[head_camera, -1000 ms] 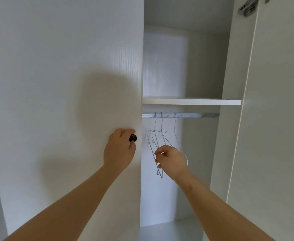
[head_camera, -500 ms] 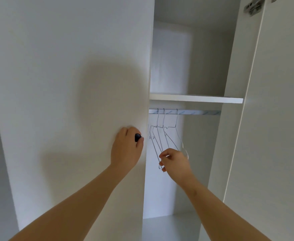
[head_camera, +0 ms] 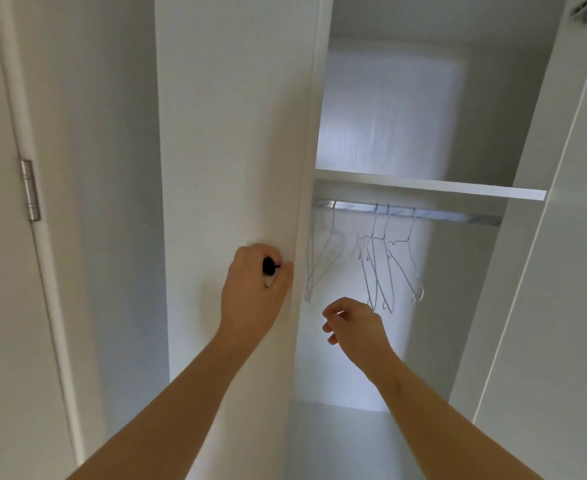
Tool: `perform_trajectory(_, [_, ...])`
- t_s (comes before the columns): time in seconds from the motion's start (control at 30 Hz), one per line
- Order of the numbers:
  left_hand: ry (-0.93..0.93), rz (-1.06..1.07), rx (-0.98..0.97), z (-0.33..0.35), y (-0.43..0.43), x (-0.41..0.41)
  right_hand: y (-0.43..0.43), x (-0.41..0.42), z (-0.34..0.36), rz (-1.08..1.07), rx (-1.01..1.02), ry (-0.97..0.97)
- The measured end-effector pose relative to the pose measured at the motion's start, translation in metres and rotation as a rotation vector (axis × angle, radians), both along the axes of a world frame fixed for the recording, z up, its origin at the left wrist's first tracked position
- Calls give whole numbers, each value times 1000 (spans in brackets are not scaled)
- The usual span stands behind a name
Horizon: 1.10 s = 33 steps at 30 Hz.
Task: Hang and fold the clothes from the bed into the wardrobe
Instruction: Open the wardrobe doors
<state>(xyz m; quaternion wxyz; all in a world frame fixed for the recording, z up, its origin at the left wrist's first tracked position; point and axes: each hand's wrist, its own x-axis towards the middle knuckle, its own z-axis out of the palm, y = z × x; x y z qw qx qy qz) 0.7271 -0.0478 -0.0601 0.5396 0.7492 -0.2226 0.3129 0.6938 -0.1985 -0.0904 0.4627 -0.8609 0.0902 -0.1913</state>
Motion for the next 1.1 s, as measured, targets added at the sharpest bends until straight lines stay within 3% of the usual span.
perform_trajectory(0.37, [-12, 165, -55, -7, 108, -38, 95, -5, 18, 183, -42, -65])
perform_trajectory(0.57, [52, 86, -44, -9, 168, -36, 161, 8, 20, 214, -46, -79])
perform_trajectory(0.73, [101, -65, -202, -14, 217, -31, 218, 13, 13, 220, -51, -52])
perform_trajectory(1.1, [121, -125, -224, -34, 316, -4, 305, 10, 3, 212, -39, -35])
